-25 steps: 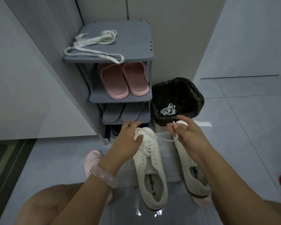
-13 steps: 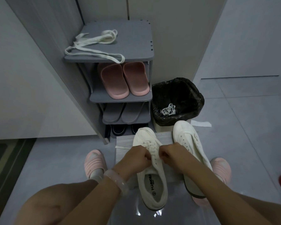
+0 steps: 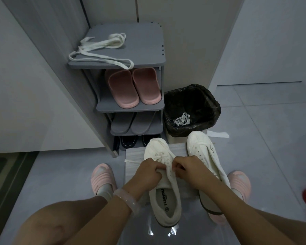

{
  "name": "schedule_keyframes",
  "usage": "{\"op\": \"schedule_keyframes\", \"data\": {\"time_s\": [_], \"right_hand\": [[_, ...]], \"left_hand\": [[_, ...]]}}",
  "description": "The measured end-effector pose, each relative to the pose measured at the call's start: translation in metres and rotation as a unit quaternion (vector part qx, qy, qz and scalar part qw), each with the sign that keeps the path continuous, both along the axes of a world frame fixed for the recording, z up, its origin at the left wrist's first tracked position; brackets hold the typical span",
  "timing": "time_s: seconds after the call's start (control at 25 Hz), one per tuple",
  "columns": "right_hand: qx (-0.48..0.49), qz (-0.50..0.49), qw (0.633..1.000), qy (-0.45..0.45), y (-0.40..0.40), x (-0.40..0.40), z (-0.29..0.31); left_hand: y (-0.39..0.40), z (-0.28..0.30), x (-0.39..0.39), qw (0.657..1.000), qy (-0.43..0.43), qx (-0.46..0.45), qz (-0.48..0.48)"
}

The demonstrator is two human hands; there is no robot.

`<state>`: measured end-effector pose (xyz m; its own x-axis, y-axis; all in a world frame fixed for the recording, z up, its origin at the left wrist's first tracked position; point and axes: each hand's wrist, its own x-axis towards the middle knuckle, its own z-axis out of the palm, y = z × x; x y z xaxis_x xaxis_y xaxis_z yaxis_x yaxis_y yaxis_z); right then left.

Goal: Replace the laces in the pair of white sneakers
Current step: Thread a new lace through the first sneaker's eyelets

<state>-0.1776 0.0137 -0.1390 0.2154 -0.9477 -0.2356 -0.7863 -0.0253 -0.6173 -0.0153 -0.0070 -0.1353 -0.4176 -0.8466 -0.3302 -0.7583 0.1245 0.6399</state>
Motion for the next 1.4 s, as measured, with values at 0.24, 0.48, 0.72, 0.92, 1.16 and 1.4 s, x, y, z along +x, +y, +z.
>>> {"op": "schedule_keyframes", "data": {"time_s": [0.24, 0.48, 0.72, 0.92, 1.16, 1.4], "right_hand": [[-0.002, -0.109, 0.994, 0.0, 0.01, 0.012, -0.014], [-0.047, 0.002, 0.995, 0.093, 0.01, 0.013, -0.01], [-0.093, 0.045, 0.967, 0.231, 0.017, 0.023, -0.008], [-0.089, 0.028, 0.99, 0.103, 0.012, 0.019, -0.007], [0.031, 0.092, 0.995, 0.033, -0.006, -0.003, -0.01], [0.052, 0.068, 0.993, 0.079, -0.008, 0.003, -0.011]], "left_hand": [[-0.006, -0.012, 0.0, 1.0, -0.022, 0.006, -0.004], [-0.001, -0.007, -0.003, 1.0, 0.003, -0.022, 0.01], [-0.002, -0.013, -0.003, 0.997, 0.057, 0.008, 0.053], [0.008, -0.022, -0.011, 0.995, -0.057, -0.075, 0.024], [0.0, -0.016, -0.011, 0.997, 0.008, -0.067, 0.04], [-0.029, 0.069, 0.011, 0.752, 0.51, 0.193, 0.37]]}}
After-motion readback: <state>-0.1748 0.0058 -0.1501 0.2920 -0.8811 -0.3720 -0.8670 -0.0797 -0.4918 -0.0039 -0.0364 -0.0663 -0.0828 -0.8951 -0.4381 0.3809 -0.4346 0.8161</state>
